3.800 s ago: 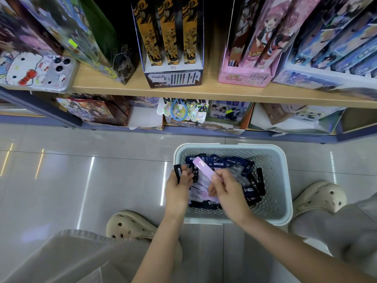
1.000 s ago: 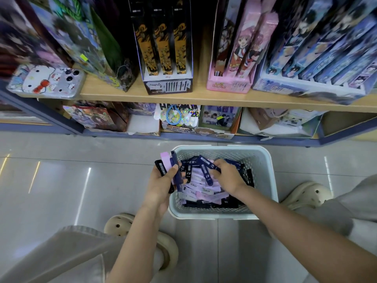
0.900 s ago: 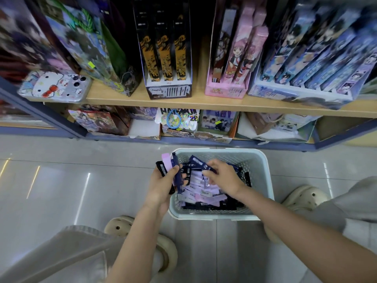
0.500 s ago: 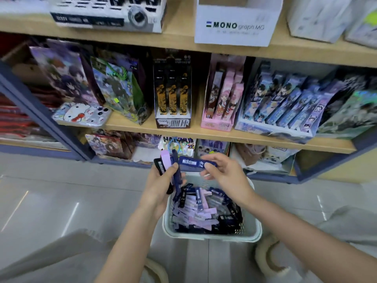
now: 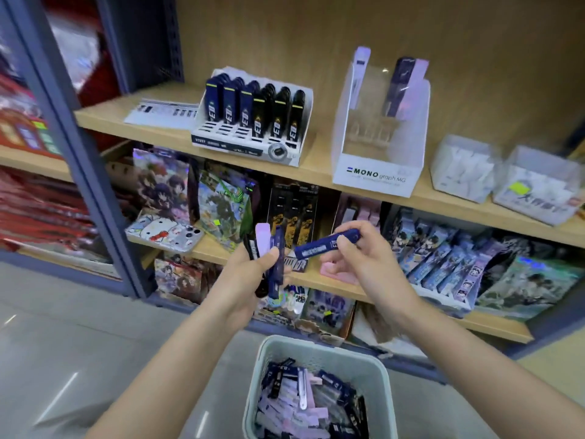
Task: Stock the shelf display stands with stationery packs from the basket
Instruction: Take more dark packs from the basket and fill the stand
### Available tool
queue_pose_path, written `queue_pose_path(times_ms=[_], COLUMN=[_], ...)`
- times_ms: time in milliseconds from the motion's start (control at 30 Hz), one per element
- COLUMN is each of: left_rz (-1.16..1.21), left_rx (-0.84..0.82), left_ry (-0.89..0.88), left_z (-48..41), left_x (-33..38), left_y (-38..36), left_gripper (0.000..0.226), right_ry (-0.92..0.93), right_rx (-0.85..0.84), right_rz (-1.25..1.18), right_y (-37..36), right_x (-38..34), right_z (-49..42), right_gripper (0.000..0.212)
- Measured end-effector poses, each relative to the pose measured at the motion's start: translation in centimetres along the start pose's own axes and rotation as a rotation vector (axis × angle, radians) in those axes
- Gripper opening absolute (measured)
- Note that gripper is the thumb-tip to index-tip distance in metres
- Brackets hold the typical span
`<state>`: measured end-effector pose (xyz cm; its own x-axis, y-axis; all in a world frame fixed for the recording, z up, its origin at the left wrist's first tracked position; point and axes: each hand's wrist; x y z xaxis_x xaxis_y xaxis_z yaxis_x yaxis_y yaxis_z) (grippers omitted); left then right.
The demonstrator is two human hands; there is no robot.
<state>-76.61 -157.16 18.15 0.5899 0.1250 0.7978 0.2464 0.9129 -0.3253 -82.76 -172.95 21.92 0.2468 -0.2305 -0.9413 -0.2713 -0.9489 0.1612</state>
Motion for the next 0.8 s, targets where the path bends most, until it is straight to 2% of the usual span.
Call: queue_pose_path(times_ms=[100,267,367,467,600,700,800], left_rz=[-0.002,0.039,0.069,0.098,0.138,0.184,0.189], left_rx=[0.034,0.059,0.052,0.045,0.047,0.042,0.048], left_ry=[-0.033,-0.072,-0.098,-0.118,-0.126,-0.132,-0.142], left_z=[0.1,0.4,0.4,0.2,-0.3,-0.6,-0.9], left_x=[1.2,3.2,4.0,4.3,4.6,4.9,4.9], left_y=[0.9,2.6,3.6,4.4,5.0,5.3,5.9], left_gripper=[0.024,0.017,0.021,0.021,0.026,0.026,0.025], right_ry=[-0.170,-0.224,-0.148,-0.055,0.170,0.299,0.392], right_rx=[0.056,-0.009,-0.053,-0.078,-0.045,0.005,0.059], right_rz=[-0.138,0.024,0.154,0.239,0.274,0.295,0.369], right_y=[-1.9,-4.2,-5.1,-5.4,-5.6,-6.5,-7.6], right_x=[-0.5,-2.3,-3.1,-4.1,-5.7,-6.9,-7.4], right_z=[-1.8,-4.0,-5.9,-7.7,-10.3,-12.4,-15.0], right_gripper=[0.014,0.031,0.027,0.005,0.026,0.005,0.014])
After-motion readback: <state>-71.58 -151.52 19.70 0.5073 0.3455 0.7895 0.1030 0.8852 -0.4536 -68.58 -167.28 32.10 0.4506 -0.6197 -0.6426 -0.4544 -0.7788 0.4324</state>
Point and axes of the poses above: each hand's wrist, its own z-axis away from the middle knuckle, its own y-axis out of the back of the hand, x = y × z, and after that the axes turned 15 degrees about y, right-handed
